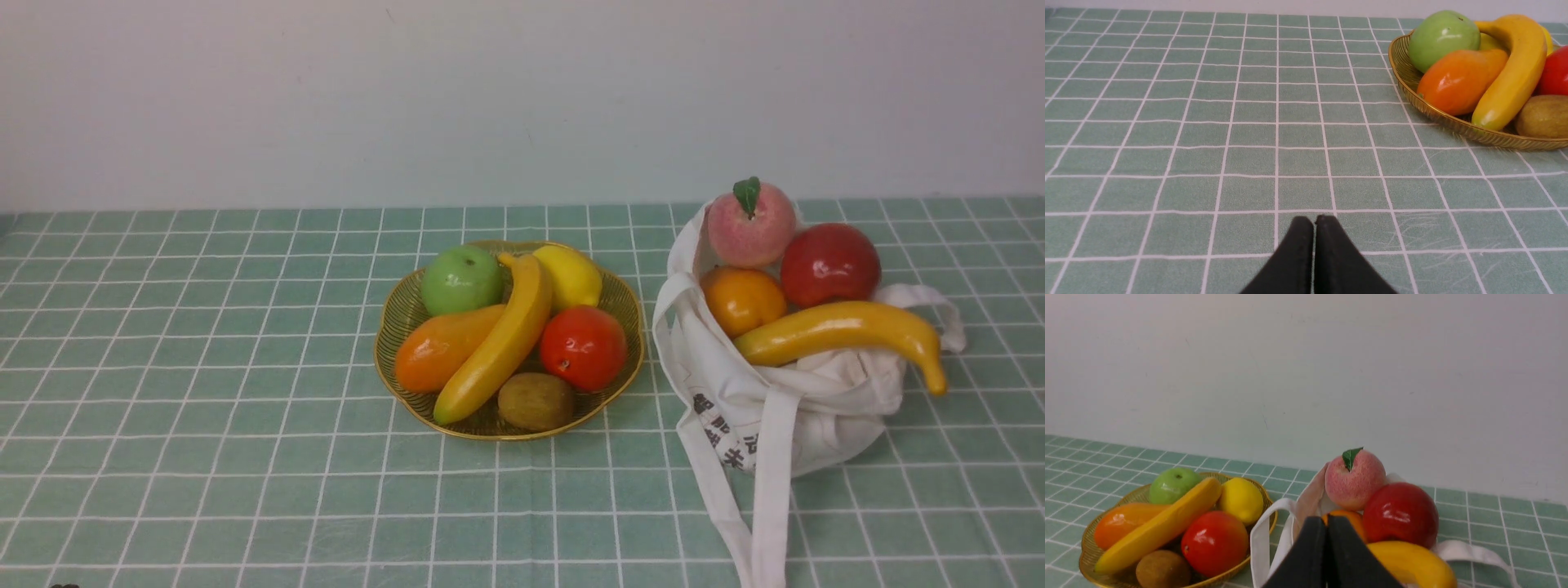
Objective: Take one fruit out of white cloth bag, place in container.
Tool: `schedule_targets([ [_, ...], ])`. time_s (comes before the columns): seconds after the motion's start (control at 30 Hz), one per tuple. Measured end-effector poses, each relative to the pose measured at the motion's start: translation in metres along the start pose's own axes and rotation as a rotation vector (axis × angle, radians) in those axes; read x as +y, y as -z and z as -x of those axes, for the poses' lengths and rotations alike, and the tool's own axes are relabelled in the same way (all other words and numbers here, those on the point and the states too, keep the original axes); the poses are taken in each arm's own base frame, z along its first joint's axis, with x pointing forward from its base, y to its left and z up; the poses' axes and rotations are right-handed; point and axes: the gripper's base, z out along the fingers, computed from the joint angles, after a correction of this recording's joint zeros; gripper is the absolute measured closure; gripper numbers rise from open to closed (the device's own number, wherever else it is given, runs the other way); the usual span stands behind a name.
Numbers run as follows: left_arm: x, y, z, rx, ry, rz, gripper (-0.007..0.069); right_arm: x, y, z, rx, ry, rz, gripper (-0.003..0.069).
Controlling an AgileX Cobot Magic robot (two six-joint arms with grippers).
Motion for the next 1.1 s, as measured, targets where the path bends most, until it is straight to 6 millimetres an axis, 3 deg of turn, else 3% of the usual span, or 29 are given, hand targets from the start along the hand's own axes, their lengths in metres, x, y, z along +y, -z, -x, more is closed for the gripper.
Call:
schedule_targets([
  [0.2, 0.000, 0.000, 0.000, 0.000, 0.000, 0.000, 0.0632, 0.000, -0.001, -0.017, 0.055, 0.000, 0.002, 0.0674],
  [0.43, 0.000, 0.000, 0.000, 0.000, 0.000, 0.000, 0.0632, 0.001, -0.001, -0.019, 0.077, 0.003, 0.007, 0.0674],
  [0.57, 0.000, 0.000, 0.000, 0.000, 0.000, 0.000, 0.0632, 0.000, 0.011, -0.022, 0.045, 0.028, -0.006, 0.0674],
  [0.7, 0.000, 0.000, 0.000, 0.000, 0.000, 0.000, 0.0632, -0.007, 0.025, -0.040, 0.035, 0.001, -0.095, 0.0674],
  [0.97, 0.000, 0.000, 0.000, 0.000, 0.000, 0.000, 0.0632, -0.011, 0.043, -0.097, 0.118, -0.090, -0.222, 0.0674],
  [1.1, 0.000, 0.000, 0.000, 0.000, 0.000, 0.000, 0.0632, -0.011, 0.044, -0.106, 0.140, -0.098, -0.224, 0.0674],
])
